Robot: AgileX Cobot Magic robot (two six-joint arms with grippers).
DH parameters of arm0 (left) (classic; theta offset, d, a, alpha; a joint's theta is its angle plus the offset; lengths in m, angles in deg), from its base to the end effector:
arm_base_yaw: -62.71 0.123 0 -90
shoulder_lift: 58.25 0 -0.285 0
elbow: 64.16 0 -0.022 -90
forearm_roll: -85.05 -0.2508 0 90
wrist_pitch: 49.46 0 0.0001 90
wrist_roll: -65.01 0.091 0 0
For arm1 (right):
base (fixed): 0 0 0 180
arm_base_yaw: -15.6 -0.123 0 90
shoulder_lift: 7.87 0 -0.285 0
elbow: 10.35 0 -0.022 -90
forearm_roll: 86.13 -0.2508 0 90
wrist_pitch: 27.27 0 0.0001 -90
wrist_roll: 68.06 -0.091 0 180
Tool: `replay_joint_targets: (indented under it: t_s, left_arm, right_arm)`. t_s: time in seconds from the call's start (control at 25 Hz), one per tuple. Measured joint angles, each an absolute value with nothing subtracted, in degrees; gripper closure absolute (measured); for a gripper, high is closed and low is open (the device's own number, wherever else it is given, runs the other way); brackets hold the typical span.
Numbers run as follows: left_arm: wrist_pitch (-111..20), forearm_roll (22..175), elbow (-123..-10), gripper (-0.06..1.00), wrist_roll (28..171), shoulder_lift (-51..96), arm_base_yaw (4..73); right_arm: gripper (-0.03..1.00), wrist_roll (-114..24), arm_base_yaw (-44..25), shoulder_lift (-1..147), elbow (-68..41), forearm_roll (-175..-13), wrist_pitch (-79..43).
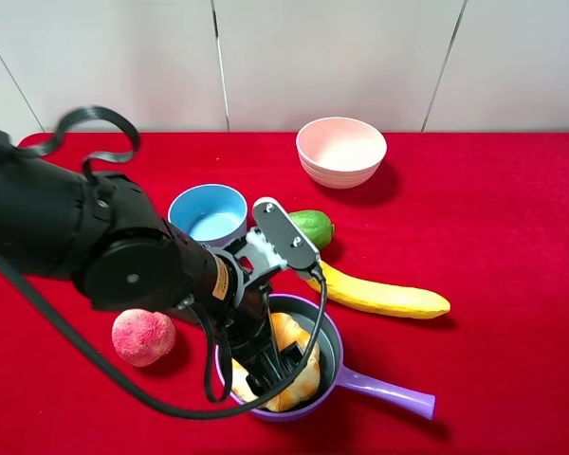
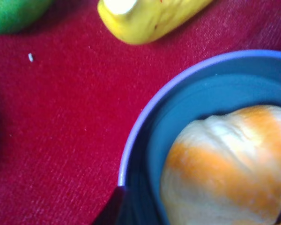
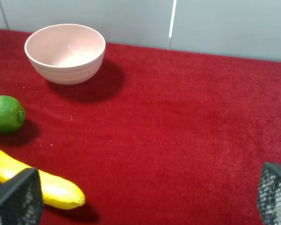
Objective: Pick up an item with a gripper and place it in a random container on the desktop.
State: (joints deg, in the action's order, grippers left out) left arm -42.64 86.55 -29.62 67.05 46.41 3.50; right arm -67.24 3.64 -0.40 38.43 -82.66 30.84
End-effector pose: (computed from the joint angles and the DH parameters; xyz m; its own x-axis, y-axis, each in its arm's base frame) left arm 0.1551 -0.2608 0.1477 -0.4162 0.7172 -0.5589 0.8640 0.5035 0.0028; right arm -0.0024 -0.0053 0.2802 -0.3949 -0.1309 -0.9094 -0.1796 0.9817 -0.0633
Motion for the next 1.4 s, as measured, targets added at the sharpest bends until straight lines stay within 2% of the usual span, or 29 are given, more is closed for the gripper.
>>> replay_joint_targets:
  t_s: [0.2,0.6,0.92,1.04,1.4]
  left_arm:
    - [-38.96,86.73,-29.62,-0.05,67.05,40.52,3.50]
    - [-20.34,86.73,-29.62,-0.05,67.05,28.35,3.50]
    - [-10.90,86.73,-29.61,-0.05,67.13,18.19,4.00]
    - [-8.29,86.81,-29.61,-0.05,67.13,14.23,6.52]
    - [-2.02,86.75,-29.61,-0.05,67.13,8.35,19.75]
  right_arm:
    - [0.27,-67.24,3.64,-0.40,38.43,-82.66,30.84]
    - [0.27,-67.24,3.64,-0.40,38.43,-82.66,30.84]
    - [0.27,-67.24,3.64,-0.40,38.43,-82.66,30.84]
    - [0.27,-67.24,3.64,-0.40,38.43,-82.66,30.84]
    - [0.27,-67.24,3.64,-0.40,38.43,-82.66,30.84]
